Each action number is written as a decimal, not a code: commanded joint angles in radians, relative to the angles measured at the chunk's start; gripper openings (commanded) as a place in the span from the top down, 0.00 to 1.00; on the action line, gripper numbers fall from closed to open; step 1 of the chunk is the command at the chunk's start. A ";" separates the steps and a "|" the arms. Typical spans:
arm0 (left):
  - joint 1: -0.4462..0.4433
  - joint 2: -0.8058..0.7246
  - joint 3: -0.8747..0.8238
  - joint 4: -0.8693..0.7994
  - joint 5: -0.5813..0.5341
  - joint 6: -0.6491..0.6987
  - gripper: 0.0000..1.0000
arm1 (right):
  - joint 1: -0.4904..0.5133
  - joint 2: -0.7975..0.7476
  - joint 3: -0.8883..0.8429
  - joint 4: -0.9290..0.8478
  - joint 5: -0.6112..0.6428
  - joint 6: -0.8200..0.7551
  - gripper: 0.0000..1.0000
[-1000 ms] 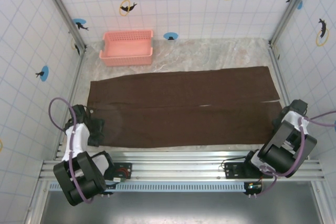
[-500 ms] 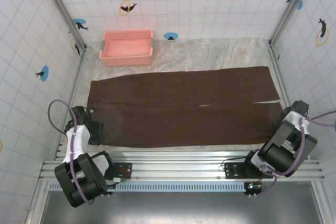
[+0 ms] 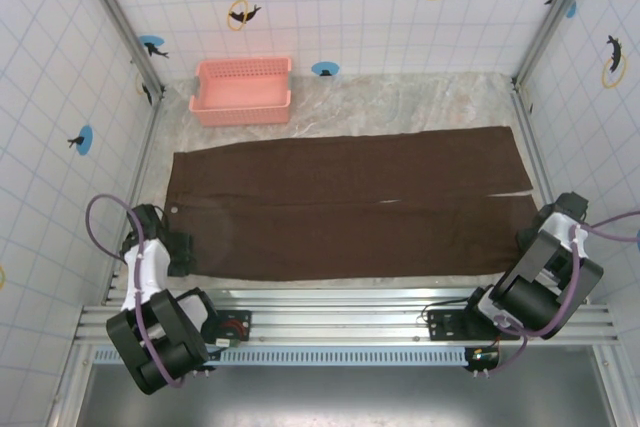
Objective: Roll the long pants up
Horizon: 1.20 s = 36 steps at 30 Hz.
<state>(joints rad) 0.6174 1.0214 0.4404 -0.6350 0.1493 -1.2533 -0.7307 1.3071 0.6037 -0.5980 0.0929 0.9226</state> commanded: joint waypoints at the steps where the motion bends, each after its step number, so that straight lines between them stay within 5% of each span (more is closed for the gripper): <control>1: 0.011 0.069 -0.079 0.007 -0.036 0.034 0.40 | -0.002 -0.020 0.030 -0.055 -0.028 -0.010 1.00; 4: 0.011 0.061 -0.080 -0.020 -0.044 0.048 0.30 | -0.002 -0.022 0.043 -0.067 -0.032 -0.013 1.00; 7: 0.011 0.027 -0.077 -0.062 -0.061 0.061 0.32 | -0.002 -0.026 0.044 -0.071 -0.035 -0.012 1.00; 10: 0.010 0.017 -0.071 -0.082 -0.084 0.076 0.60 | -0.002 -0.029 0.040 -0.068 -0.036 -0.011 1.00; 12: 0.012 0.051 -0.065 -0.084 -0.091 0.084 1.00 | -0.002 -0.030 0.039 -0.065 -0.039 -0.010 1.00; 17: 0.013 0.155 -0.005 -0.103 -0.101 0.134 1.00 | 0.006 -0.029 0.056 -0.049 -0.062 -0.012 1.00; 24: 0.012 0.068 0.155 -0.191 -0.136 0.199 1.00 | 0.041 -0.033 0.182 -0.063 -0.060 -0.046 1.00; 36: 0.001 0.132 0.437 -0.224 -0.122 0.252 1.00 | 0.134 0.040 0.425 0.009 -0.078 -0.042 1.00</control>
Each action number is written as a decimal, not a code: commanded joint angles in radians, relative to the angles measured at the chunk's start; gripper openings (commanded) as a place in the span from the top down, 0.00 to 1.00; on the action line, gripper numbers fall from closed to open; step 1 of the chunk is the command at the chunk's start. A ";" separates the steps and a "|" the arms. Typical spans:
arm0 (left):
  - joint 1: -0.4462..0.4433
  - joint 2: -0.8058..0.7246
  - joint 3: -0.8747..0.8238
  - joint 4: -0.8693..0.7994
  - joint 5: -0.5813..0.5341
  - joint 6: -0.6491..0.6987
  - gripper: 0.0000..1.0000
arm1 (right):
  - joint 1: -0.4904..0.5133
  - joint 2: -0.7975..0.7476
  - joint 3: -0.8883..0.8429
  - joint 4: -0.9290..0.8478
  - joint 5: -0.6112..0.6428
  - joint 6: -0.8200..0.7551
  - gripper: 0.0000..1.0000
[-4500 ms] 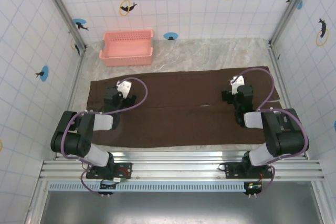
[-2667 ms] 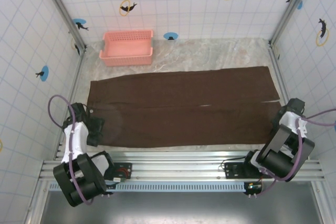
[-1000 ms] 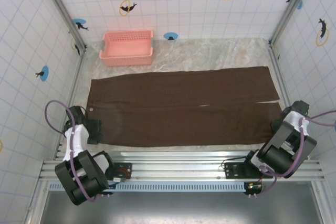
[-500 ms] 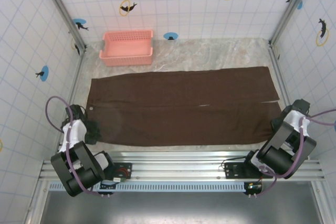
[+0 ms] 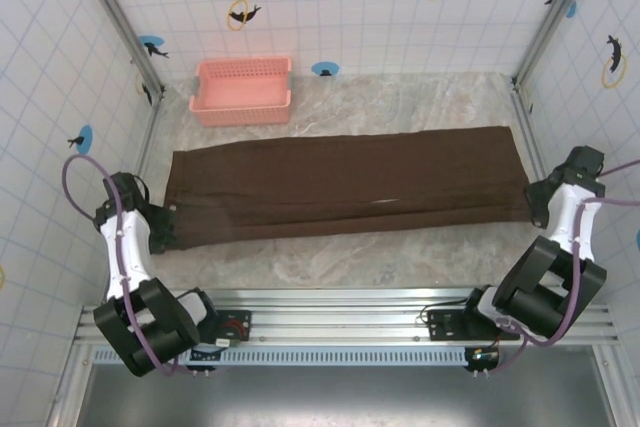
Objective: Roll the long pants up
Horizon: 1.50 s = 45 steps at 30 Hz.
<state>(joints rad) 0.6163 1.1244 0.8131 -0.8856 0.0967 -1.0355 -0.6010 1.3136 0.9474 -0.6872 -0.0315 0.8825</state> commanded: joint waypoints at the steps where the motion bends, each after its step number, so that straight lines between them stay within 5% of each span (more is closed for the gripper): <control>1: -0.004 0.043 0.084 0.030 -0.073 0.035 1.00 | 0.009 0.049 0.102 0.103 0.045 0.000 1.00; 10: -0.162 0.282 0.362 0.067 -0.153 0.027 1.00 | 0.073 0.241 0.285 0.181 0.026 0.007 1.00; 23: -0.256 0.621 0.756 0.085 -0.179 0.039 1.00 | 0.136 0.503 0.521 0.225 -0.022 0.003 1.00; 43: -0.292 0.799 0.844 0.121 -0.219 0.068 1.00 | 0.193 0.743 0.685 0.264 -0.044 -0.037 1.00; 45: -0.295 0.815 0.847 0.165 -0.212 0.081 0.96 | 0.200 0.768 0.708 0.279 -0.048 -0.049 0.88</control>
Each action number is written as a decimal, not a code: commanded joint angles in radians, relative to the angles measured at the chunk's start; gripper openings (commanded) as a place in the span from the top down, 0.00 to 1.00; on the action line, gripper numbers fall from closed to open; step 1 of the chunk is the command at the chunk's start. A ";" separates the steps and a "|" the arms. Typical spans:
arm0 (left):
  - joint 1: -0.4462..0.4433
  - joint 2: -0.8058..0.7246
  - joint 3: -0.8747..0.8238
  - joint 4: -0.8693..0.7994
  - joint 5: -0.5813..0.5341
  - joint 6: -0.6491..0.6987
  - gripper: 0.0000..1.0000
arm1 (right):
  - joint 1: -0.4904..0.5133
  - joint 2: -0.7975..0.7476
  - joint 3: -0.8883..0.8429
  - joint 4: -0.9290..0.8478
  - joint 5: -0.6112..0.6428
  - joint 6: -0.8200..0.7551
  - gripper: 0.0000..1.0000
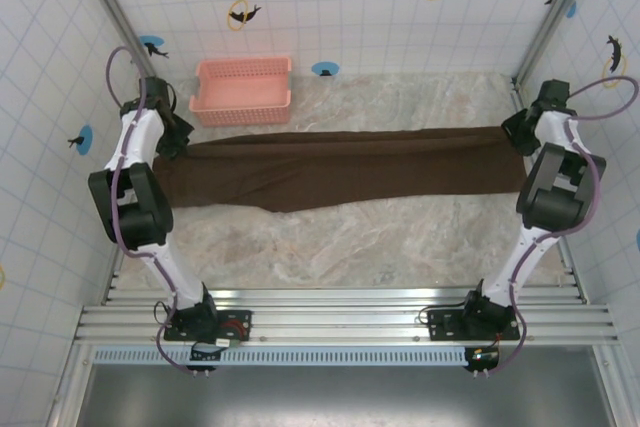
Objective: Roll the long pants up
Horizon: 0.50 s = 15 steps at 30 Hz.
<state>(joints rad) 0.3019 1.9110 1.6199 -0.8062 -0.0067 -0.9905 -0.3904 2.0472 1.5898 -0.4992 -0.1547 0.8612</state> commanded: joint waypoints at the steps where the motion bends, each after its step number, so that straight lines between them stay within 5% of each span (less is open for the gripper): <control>1: 0.017 0.036 0.035 0.122 -0.107 0.037 0.74 | -0.009 0.047 0.081 0.099 0.075 -0.036 0.76; 2: 0.016 0.043 0.027 0.160 -0.105 0.032 0.52 | -0.007 0.060 0.096 0.111 0.074 -0.044 0.61; 4: 0.015 0.060 0.026 0.216 -0.105 0.022 0.28 | -0.007 0.078 0.123 0.119 0.069 -0.052 0.31; 5: 0.015 0.071 0.042 0.215 -0.114 0.014 0.17 | -0.009 0.083 0.144 0.107 0.070 -0.058 0.25; 8: 0.015 0.092 0.125 0.180 -0.146 0.020 0.13 | -0.009 0.073 0.187 0.071 0.069 -0.085 0.15; 15: 0.014 0.059 0.218 0.082 -0.153 0.100 0.12 | -0.017 0.042 0.215 -0.083 0.037 -0.190 0.13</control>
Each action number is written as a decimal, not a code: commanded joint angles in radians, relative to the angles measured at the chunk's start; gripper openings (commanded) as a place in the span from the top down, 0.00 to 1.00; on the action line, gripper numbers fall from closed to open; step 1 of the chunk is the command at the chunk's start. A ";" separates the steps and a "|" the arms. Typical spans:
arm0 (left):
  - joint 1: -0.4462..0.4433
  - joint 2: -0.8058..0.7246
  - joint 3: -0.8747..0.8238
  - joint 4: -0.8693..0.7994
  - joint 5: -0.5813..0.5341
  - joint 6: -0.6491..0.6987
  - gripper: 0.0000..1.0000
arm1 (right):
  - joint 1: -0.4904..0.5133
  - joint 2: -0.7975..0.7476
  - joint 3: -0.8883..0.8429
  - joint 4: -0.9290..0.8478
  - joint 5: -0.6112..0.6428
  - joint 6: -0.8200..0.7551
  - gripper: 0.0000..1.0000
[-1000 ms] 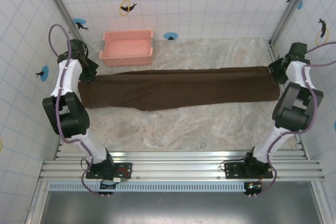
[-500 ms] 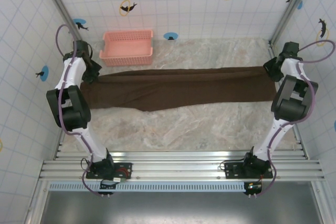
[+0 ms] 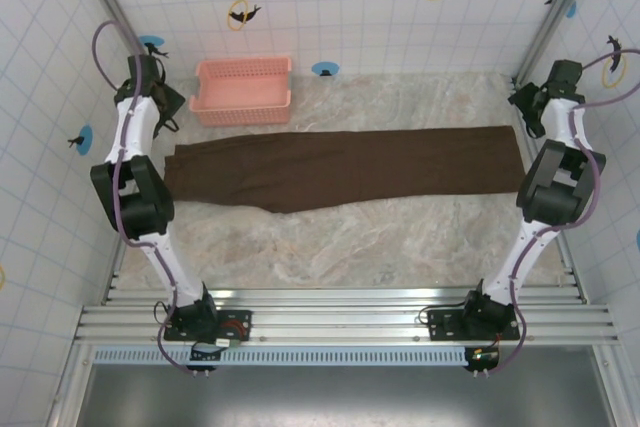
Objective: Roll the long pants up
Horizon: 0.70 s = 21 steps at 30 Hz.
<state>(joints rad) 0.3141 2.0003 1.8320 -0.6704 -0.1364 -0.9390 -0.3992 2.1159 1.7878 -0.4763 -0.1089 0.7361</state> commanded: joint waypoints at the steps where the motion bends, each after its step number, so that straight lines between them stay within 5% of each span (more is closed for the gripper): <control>1: 0.003 -0.052 -0.028 -0.054 -0.012 0.053 0.13 | -0.009 -0.027 0.004 -0.130 -0.004 -0.082 0.13; 11: 0.003 -0.265 -0.428 -0.021 0.026 0.064 0.13 | -0.042 -0.016 -0.158 -0.247 0.018 -0.135 0.13; 21: 0.006 -0.251 -0.521 -0.010 0.114 0.016 0.13 | -0.041 0.069 -0.156 -0.335 -0.013 -0.184 0.17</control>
<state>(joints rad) 0.3145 1.7557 1.3300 -0.6773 -0.0563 -0.8989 -0.4416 2.1365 1.6310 -0.7544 -0.1055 0.5758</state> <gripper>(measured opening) 0.870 0.837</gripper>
